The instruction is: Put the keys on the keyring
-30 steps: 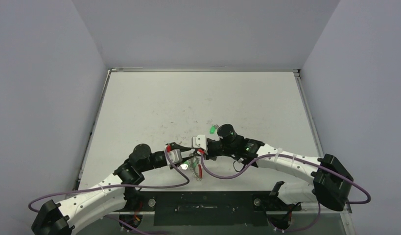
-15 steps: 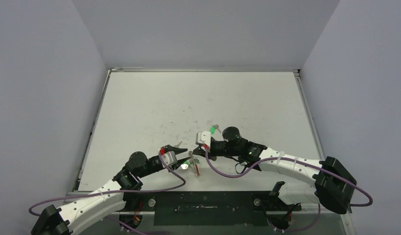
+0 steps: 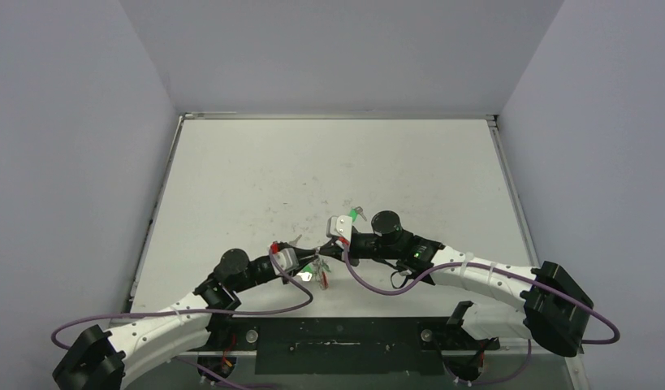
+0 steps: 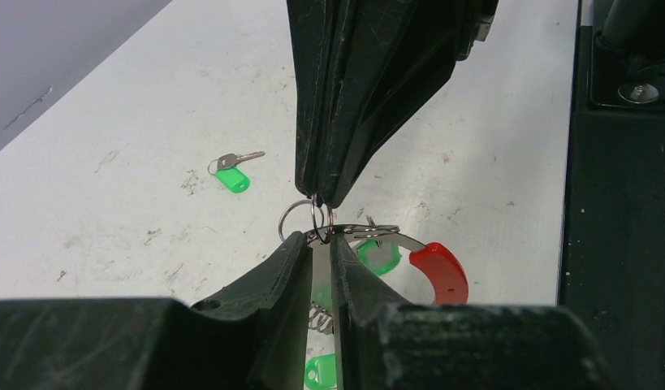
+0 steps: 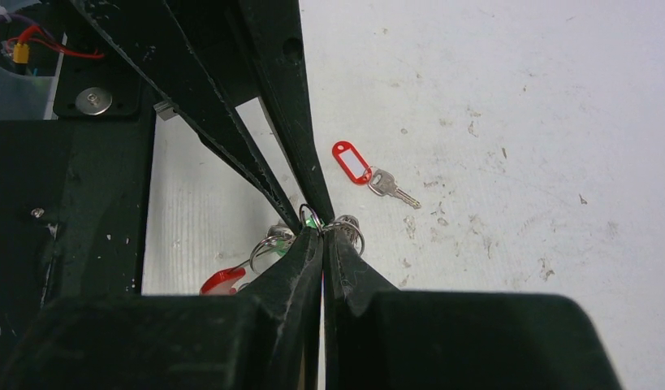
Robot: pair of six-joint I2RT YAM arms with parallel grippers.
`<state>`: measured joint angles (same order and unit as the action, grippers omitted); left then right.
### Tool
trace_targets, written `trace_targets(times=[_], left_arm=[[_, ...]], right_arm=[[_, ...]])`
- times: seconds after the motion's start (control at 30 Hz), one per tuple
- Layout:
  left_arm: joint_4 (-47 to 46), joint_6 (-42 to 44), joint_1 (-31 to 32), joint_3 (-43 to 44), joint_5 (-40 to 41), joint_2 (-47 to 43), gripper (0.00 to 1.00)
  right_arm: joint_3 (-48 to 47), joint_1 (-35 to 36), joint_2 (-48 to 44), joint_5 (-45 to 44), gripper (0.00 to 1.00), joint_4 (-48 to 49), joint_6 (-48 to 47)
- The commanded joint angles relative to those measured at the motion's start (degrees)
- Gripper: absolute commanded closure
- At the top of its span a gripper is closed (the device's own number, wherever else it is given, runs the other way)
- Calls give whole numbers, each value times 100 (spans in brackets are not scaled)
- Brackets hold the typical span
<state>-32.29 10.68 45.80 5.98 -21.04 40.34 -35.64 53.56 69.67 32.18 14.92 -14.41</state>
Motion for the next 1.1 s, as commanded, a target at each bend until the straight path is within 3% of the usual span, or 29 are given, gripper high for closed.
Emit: trace_targets(times=[0.0, 0.23, 0.83, 0.97, 1.07], left_arm=[[-524, -60, 27, 174, -106, 146, 87], [-581, -99, 28, 210, -37, 144, 78], [-620, -253, 30, 303, -32, 219, 90], [-641, -326, 28, 313, 15, 224, 79], [-631, -332, 29, 325, 38, 226, 80]], right_arm=[[-7, -39, -155, 58, 100, 487, 62], [20, -36, -155, 69, 100, 471, 70], [-16, -30, -129, 93, 100, 346, -24], [-9, -30, -141, 77, 100, 322, -48], [-14, -29, -141, 77, 100, 309, -53]])
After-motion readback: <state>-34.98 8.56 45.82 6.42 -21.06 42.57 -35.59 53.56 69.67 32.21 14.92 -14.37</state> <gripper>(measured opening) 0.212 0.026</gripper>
